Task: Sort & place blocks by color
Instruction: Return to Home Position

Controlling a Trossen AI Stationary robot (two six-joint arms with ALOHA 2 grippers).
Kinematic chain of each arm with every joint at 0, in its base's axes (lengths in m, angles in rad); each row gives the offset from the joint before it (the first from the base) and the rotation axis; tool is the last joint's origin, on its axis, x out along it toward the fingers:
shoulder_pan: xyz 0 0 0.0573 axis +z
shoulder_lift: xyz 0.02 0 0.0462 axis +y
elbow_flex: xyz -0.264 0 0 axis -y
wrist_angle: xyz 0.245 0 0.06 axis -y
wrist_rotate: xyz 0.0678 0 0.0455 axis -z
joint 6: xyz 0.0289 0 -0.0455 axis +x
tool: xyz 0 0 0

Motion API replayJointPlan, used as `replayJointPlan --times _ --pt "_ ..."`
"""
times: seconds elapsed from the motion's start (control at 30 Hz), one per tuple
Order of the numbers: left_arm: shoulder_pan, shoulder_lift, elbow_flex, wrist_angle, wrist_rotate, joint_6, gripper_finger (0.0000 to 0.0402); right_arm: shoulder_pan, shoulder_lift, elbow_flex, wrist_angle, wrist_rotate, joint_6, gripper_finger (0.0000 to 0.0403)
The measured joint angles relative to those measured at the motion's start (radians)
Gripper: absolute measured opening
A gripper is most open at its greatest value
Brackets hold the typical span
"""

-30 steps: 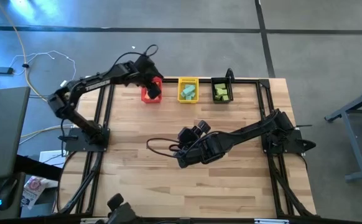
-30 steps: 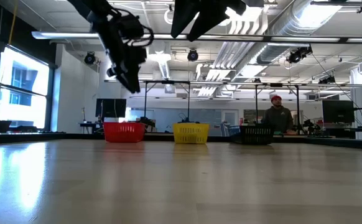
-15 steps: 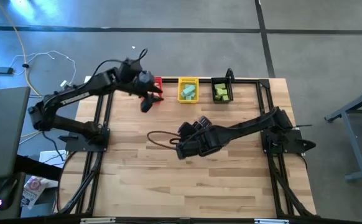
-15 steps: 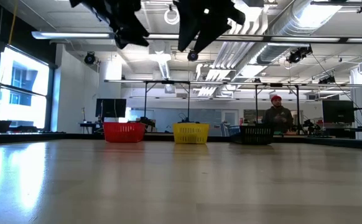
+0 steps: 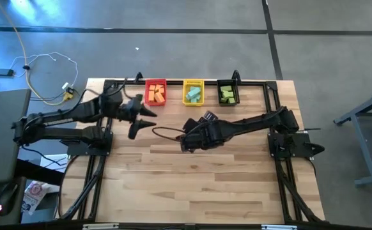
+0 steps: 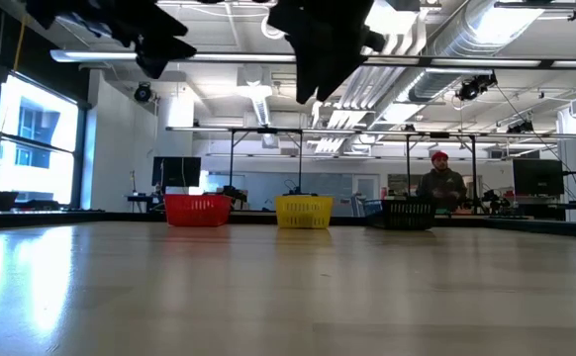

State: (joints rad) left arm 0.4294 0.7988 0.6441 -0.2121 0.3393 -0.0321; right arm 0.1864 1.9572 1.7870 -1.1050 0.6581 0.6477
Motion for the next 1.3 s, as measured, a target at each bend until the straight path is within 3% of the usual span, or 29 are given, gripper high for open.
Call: replayJointPlan --times 0.17,0.4,0.8,0.93,1.17,1.3 --pt "-0.085 -0.158 -0.102 0.009 -0.100 -0.023 0.0179 -0.027 0.000 0.000 0.004 -0.038 -0.051 0.0199" --pt "-0.197 -0.387 -0.220 -0.001 -0.258 -0.067 0.0179 -0.051 0.000 0.000 -0.005 0.078 -0.097 0.0199" --pt "-0.290 -0.726 -0.399 -0.039 -0.280 -0.114 0.0179 -0.119 0.000 -0.001 -0.007 0.067 -0.184 0.0199" --pt "-0.304 -0.796 -0.448 -0.036 -0.317 -0.120 0.0179 -0.136 0.000 -0.001 -0.045 0.063 -0.185 0.0199" --pt "-0.314 -0.793 -0.502 -0.037 -0.352 -0.116 0.0179 -0.147 0.000 -0.002 -0.246 0.066 -0.126 0.0199" --pt "-0.315 -0.796 -0.520 -0.018 -0.351 -0.069 0.0179 -0.148 0.000 -0.002 -0.275 0.020 -0.153 0.0199"
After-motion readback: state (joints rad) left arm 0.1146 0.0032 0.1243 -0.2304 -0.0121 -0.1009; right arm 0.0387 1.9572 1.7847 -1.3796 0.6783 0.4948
